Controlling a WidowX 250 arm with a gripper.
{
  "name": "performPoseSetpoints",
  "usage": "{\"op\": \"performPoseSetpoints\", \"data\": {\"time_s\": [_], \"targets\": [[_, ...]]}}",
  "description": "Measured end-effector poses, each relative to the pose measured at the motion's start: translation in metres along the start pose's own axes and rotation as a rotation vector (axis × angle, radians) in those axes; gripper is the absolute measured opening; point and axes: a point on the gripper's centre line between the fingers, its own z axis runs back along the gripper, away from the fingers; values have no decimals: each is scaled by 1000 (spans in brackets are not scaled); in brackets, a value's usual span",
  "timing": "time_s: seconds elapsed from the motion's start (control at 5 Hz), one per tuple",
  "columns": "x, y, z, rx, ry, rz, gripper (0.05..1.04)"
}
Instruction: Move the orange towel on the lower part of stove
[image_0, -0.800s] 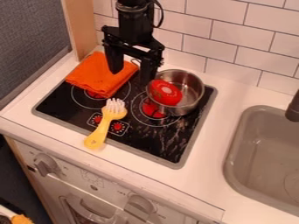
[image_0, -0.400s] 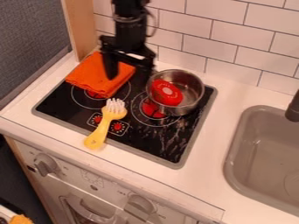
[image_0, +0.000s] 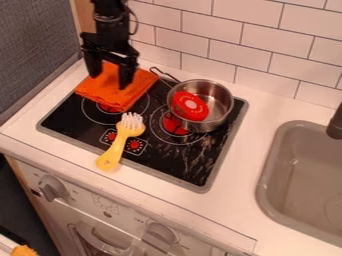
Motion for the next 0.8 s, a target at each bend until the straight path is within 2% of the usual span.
{"op": "performPoseSetpoints", "data": {"time_s": [0.2,0.4,0.6,0.8], "targets": [[6,15,-20,-30,-51,32,1001],[17,9,-24,-79,-93,27,1001],[22,-1,-23,-114,-105,2,1001],[12,-9,-26,-101,-55,-32,1001]]}}
